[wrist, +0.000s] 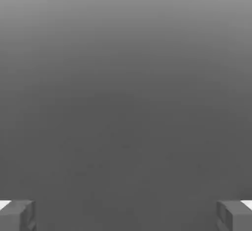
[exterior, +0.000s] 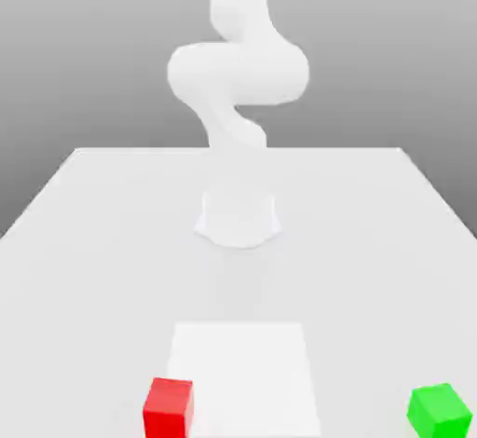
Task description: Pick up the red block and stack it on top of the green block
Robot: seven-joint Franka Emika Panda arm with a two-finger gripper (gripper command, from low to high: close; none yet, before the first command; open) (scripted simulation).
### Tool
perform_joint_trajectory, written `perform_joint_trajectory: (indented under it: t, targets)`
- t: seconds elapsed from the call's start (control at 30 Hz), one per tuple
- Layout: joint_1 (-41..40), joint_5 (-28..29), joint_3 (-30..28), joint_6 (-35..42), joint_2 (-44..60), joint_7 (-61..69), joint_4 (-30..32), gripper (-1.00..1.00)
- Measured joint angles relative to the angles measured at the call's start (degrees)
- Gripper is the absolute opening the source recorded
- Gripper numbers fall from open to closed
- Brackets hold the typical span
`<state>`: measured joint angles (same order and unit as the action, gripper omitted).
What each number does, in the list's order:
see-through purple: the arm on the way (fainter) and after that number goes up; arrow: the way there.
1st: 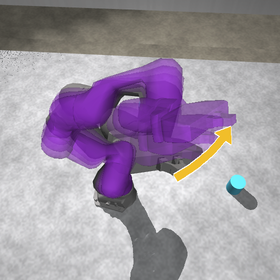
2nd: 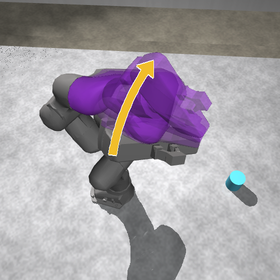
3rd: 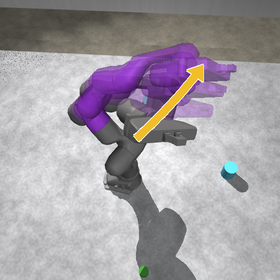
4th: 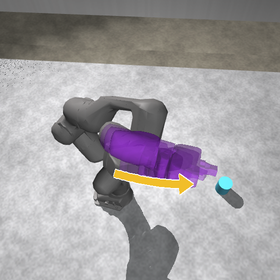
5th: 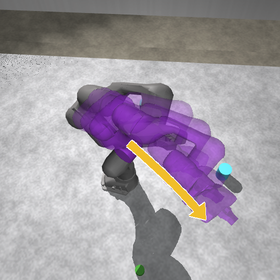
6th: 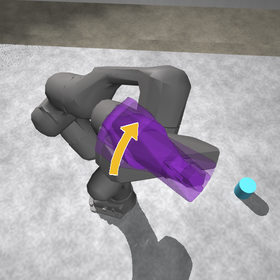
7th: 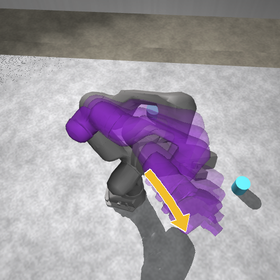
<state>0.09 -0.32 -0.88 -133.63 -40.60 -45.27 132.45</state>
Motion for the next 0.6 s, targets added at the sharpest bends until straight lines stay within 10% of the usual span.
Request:
perform_joint_trajectory:
  t: [0.6]
  targets:
    - [-1.17, -3.14, -4.91, -13.34, 37.75, 4.70, 4.85, 0.00]
